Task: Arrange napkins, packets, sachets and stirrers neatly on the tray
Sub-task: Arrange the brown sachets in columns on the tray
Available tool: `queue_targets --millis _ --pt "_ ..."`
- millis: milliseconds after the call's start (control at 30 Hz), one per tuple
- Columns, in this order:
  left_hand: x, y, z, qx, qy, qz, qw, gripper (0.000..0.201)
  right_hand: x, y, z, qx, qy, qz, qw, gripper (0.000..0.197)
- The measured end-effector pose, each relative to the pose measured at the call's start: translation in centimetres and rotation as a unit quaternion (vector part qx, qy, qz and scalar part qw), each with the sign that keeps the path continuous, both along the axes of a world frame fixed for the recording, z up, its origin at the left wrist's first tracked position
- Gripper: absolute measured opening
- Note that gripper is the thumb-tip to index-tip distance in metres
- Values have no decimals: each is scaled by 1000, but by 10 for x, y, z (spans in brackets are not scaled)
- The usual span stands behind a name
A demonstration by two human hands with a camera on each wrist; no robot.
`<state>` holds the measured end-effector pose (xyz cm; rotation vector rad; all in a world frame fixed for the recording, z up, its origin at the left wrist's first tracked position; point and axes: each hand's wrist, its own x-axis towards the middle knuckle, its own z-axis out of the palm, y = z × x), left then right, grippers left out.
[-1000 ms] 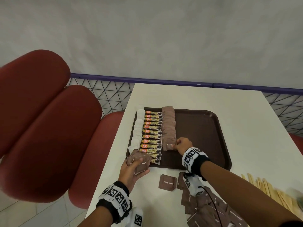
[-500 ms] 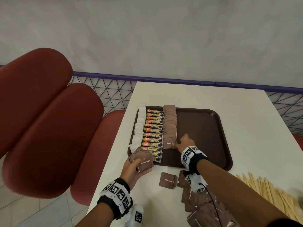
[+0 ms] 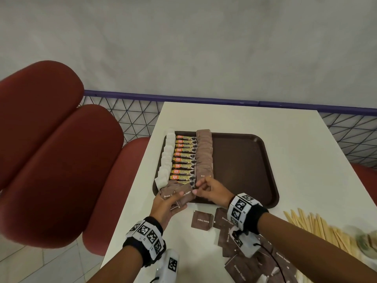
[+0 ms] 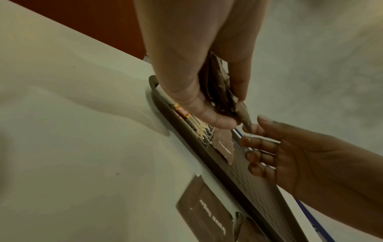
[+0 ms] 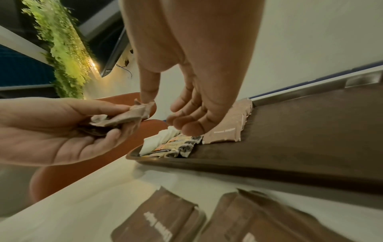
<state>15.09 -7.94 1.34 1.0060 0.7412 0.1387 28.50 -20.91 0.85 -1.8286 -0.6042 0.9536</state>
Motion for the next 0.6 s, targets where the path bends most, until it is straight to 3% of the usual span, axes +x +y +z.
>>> queue_targets --millis 67,267,367,500,600 --pt "1 -2 1 -1 0 -7 1000 36 -4 3 0 11 17 12 1000 26" --pt "4 -5 2 -21 -12 7 1000 28 0 10 -4 16 -4 9 1000 19" --pt "4 0 -2 -31 -14 25 999 22 9 8 -7 -1 -9 -31 999 21" --pt "1 7 -10 -32 -4 31 999 34 28 5 -11 -57 -26 -148 987 26" --pt "-1 14 -14 -34 3 40 999 39 40 1 -16 -121 -35 -186 974 27"
